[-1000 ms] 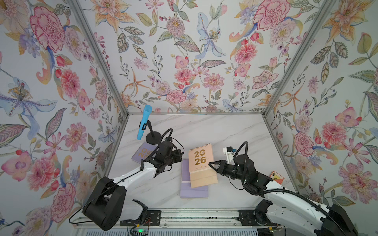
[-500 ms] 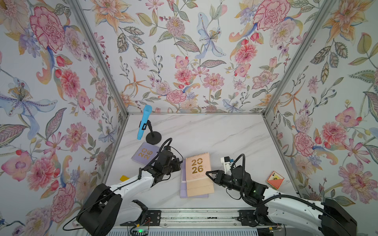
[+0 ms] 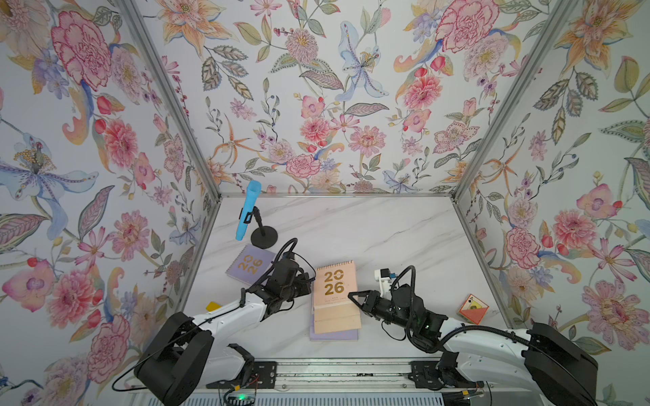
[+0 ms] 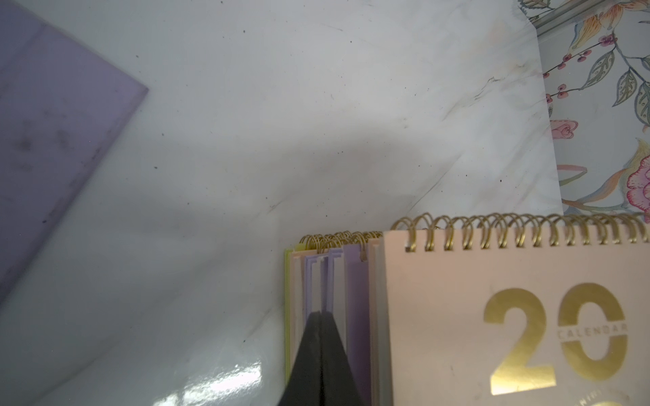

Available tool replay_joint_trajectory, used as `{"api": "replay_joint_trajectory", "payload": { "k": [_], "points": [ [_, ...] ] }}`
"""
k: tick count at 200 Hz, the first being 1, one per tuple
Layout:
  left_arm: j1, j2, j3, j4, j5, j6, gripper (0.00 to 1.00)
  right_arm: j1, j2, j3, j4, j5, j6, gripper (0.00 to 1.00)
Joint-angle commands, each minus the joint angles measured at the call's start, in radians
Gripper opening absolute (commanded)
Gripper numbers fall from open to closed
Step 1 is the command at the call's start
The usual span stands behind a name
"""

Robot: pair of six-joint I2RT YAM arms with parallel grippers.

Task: Stack the calendars
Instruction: Place the calendar at the calendar.

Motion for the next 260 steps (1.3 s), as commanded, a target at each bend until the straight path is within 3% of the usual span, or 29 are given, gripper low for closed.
{"api": "replay_joint_trajectory", "payload": {
  "k": [1,49,92,115,260],
  "points": [
    [-0.015,0.018,0.002,0.02,-0.003,-0.01,0.0,0.009,0.015,-0.001,0.122,-0.006,0.029,0.0],
    [-0.023,0.029,0.011,0.023,-0.005,-0.01,0.0,0.019,0.061,-0.004,0.145,-0.005,0.043,0.04],
    [-0.022,0.026,0.011,0.022,-0.007,-0.01,0.0,0.035,0.043,0.008,0.046,0.029,0.024,0.3],
    [-0.022,0.028,0.012,0.02,-0.008,-0.01,0.0,0.04,0.015,0.032,-0.039,0.048,0.001,0.37],
    [-0.025,0.024,0.022,0.001,-0.025,-0.009,0.0,0.013,-0.095,0.014,-0.246,0.129,0.004,0.43]
  ]
}}
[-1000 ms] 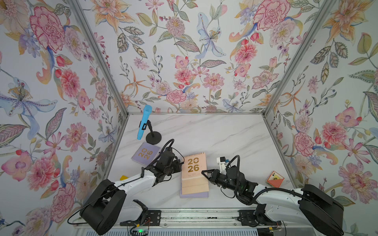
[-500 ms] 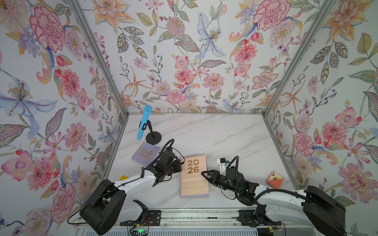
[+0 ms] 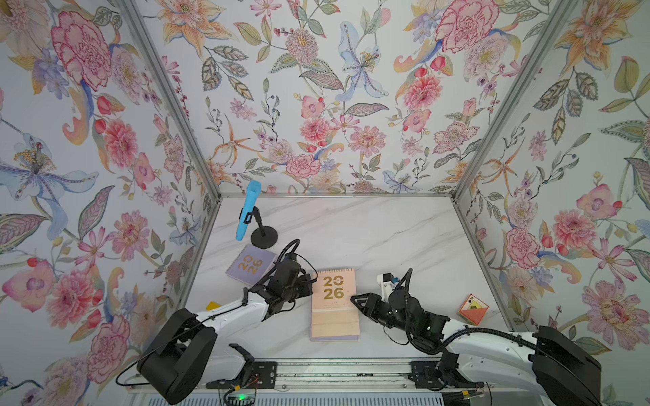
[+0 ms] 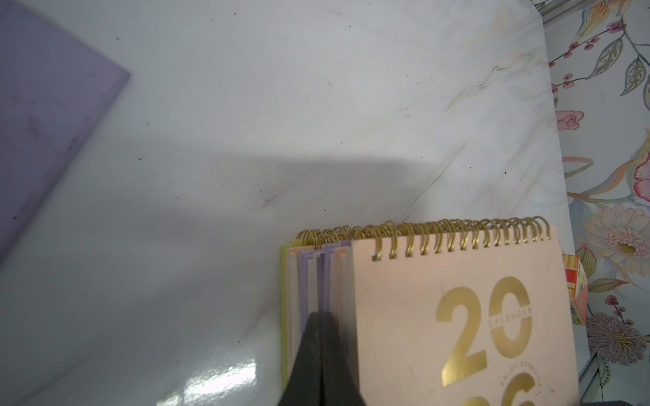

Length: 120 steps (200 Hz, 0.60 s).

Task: Stack the calendars
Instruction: Place the calendar at the calendar.

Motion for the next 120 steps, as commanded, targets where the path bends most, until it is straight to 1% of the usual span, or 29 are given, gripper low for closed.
{"api": "replay_joint_trajectory", "payload": {
  "k": [1,45,59,74,91,120],
  "points": [
    [-0.012,0.003,0.022,-0.008,-0.026,-0.009,0.0,-0.011,-0.036,0.001,-0.027,0.037,0.006,0.43],
    [-0.01,0.004,0.033,-0.035,-0.039,0.003,0.0,-0.043,-0.102,-0.008,-0.102,0.04,-0.003,0.45],
    [-0.009,0.0,0.05,-0.073,-0.06,0.019,0.0,-0.054,-0.127,0.003,-0.147,0.043,-0.02,0.45],
    [0.0,-0.012,0.075,-0.138,-0.092,0.044,0.0,-0.071,-0.148,0.043,-0.235,0.042,-0.058,0.46],
    [0.026,-0.035,0.1,-0.221,-0.132,0.073,0.0,-0.105,-0.147,0.088,-0.301,0.023,-0.1,0.47],
    [0.112,-0.09,0.14,-0.377,-0.207,0.135,0.0,-0.197,-0.078,0.158,-0.318,-0.079,-0.157,0.48]
  ]
}}
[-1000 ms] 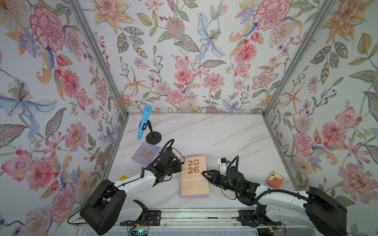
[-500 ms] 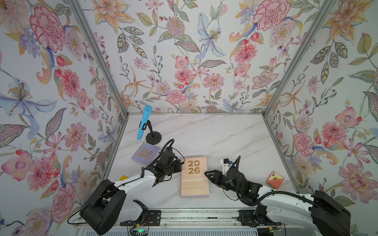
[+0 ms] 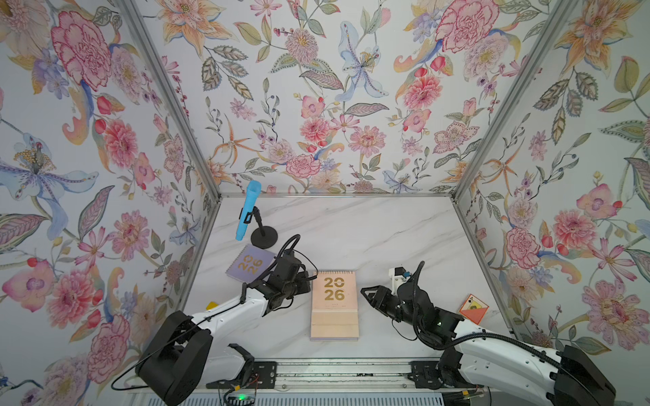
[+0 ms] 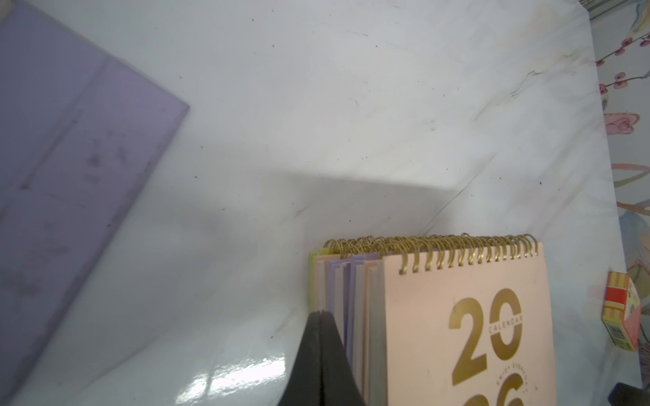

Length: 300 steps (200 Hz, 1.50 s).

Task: Stack the calendars
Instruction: Place the calendar at the calendar, then move the calendar to the center of the board.

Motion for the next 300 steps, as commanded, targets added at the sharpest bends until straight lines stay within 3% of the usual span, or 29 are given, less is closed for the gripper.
{"api": "replay_joint_trajectory", "payload": {
  "k": [1,29,64,116,147,203,300],
  "points": [
    [0.071,-0.057,0.049,-0.176,-0.11,0.073,0.0,-0.058,0.049,0.077,-0.066,-0.074,-0.074,0.49],
    [0.215,-0.145,0.045,-0.259,-0.135,0.113,0.0,-0.124,0.161,0.191,-0.087,-0.163,-0.153,0.5],
    [0.473,-0.208,0.059,-0.295,-0.091,0.177,0.0,-0.185,0.328,0.345,-0.091,-0.281,-0.228,0.51],
    [0.874,-0.139,0.107,-0.249,0.081,0.264,0.0,-0.276,0.568,0.58,-0.106,-0.411,-0.294,0.55],
    [1.042,-0.027,0.139,-0.199,0.194,0.283,0.0,-0.297,0.683,0.678,-0.106,-0.46,-0.307,0.57],
    [1.169,0.177,0.199,-0.13,0.325,0.295,0.0,-0.308,0.812,0.786,-0.106,-0.505,-0.309,0.59],
    [1.192,0.463,0.322,-0.043,0.447,0.305,0.0,-0.324,0.882,0.834,-0.106,-0.538,-0.305,0.62]
  ]
}}
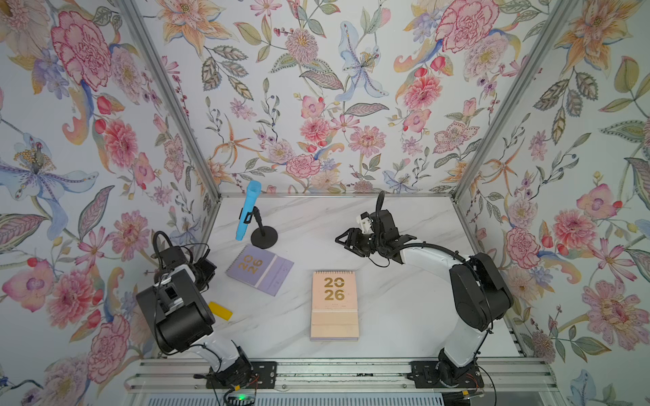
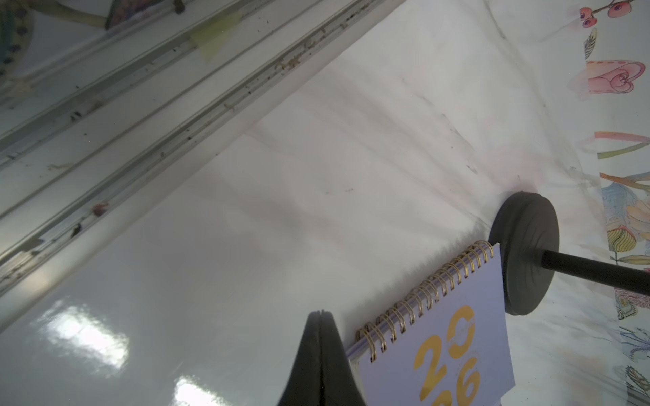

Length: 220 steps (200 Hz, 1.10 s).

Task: Stack the calendars
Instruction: Move the calendar to the center of the board.

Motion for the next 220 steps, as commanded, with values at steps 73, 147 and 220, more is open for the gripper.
{"api": "replay_joint_trajectory", "payload": {
  "k": [73,147,220],
  "points": [
    [-0.044,0.135,0.047,0.054,0.129,0.015,0.0,-0.01,0.039,0.037,-0.009,-0.023,-0.007,0.63],
    [-0.151,0.115,-0.016,0.074,0.135,-0.027,0.0,-0.006,0.053,0.042,-0.01,-0.035,-0.008,0.63],
    [-0.239,0.038,-0.103,0.154,0.156,-0.127,0.0,0.011,0.122,0.104,-0.017,-0.067,-0.016,0.65]
  ]
}}
